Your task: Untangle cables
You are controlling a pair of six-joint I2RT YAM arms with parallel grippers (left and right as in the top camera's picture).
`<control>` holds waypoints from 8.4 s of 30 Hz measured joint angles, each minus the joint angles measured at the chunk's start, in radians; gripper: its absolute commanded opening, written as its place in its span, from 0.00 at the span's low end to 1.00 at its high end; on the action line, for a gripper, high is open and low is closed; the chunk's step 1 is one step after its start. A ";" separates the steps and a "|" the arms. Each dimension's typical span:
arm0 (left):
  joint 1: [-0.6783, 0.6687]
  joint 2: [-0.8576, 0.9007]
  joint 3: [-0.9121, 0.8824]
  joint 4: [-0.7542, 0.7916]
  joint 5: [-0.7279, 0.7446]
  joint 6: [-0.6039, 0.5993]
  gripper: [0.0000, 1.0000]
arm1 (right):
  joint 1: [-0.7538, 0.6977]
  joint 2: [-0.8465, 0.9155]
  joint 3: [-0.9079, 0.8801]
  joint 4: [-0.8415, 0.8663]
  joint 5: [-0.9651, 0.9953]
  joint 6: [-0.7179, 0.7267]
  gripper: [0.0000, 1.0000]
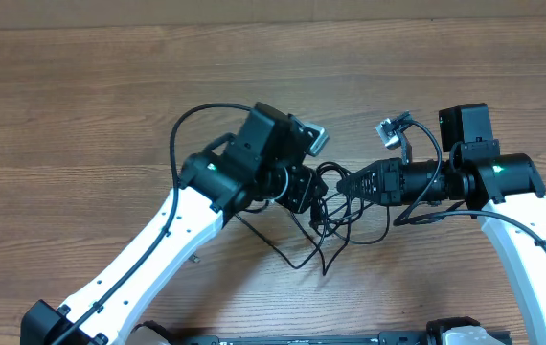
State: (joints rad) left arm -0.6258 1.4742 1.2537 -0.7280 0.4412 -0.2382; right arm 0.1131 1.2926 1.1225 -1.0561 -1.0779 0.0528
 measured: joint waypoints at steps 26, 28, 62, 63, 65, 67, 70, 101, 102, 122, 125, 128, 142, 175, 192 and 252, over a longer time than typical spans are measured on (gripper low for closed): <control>-0.007 0.000 -0.005 -0.003 -0.100 -0.019 0.04 | 0.000 0.001 0.000 -0.007 -0.015 0.000 0.04; -0.001 0.000 -0.007 -0.008 -0.103 -0.019 0.04 | 0.001 0.001 0.000 -0.007 0.061 0.002 0.05; 0.206 -0.225 0.008 -0.004 0.008 -0.101 0.04 | 0.256 0.072 -0.004 0.218 0.614 0.481 0.79; 0.214 -0.248 0.022 -0.003 0.012 -0.094 0.04 | 0.260 0.089 -0.004 0.243 0.624 0.490 0.79; 0.223 -0.297 0.051 0.009 0.019 -0.087 0.04 | 0.268 0.120 -0.004 0.283 0.642 0.501 0.78; 0.223 -0.349 0.078 0.019 0.024 -0.079 0.04 | 0.287 0.165 -0.004 0.336 0.651 0.510 0.78; 0.223 -0.412 0.103 0.024 0.034 -0.072 0.04 | 0.326 0.228 -0.004 0.386 0.659 0.518 0.68; 0.306 -0.483 0.161 -0.179 -0.189 -0.046 0.04 | 0.257 0.401 -0.005 0.248 0.681 0.625 0.04; 0.306 -0.460 0.161 -0.197 -0.184 -0.046 0.04 | 0.271 0.401 -0.005 0.243 0.671 0.626 0.04; 0.306 -0.248 0.161 -0.269 0.046 -0.046 0.04 | 0.355 0.002 -0.005 0.099 0.637 0.628 0.04; 0.306 -0.225 0.161 -0.268 0.116 -0.046 0.04 | 0.355 -0.120 -0.005 0.090 0.673 0.628 0.07; 0.306 -0.209 0.161 -0.267 0.177 -0.046 0.04 | 0.360 -0.206 -0.005 0.057 0.711 0.629 0.13; 0.307 -0.222 0.161 -0.160 0.240 -0.022 0.04 | 0.476 -0.237 -0.081 0.121 0.803 0.607 0.41; 0.307 -0.097 0.161 -0.331 -0.094 0.010 0.04 | 0.648 0.120 -0.226 0.573 0.843 0.755 0.37; 0.307 -0.064 0.161 -0.336 -0.102 0.010 0.04 | 0.601 0.136 -0.328 0.596 0.921 0.855 0.31; 0.307 -0.064 0.161 -0.357 -0.102 0.010 0.04 | 0.601 0.218 -0.381 0.687 0.961 0.886 0.16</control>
State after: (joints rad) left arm -0.3187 1.4101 1.4147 -1.0847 0.3389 -0.2287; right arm 0.7139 1.5105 0.7418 -0.3691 -0.1165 0.9386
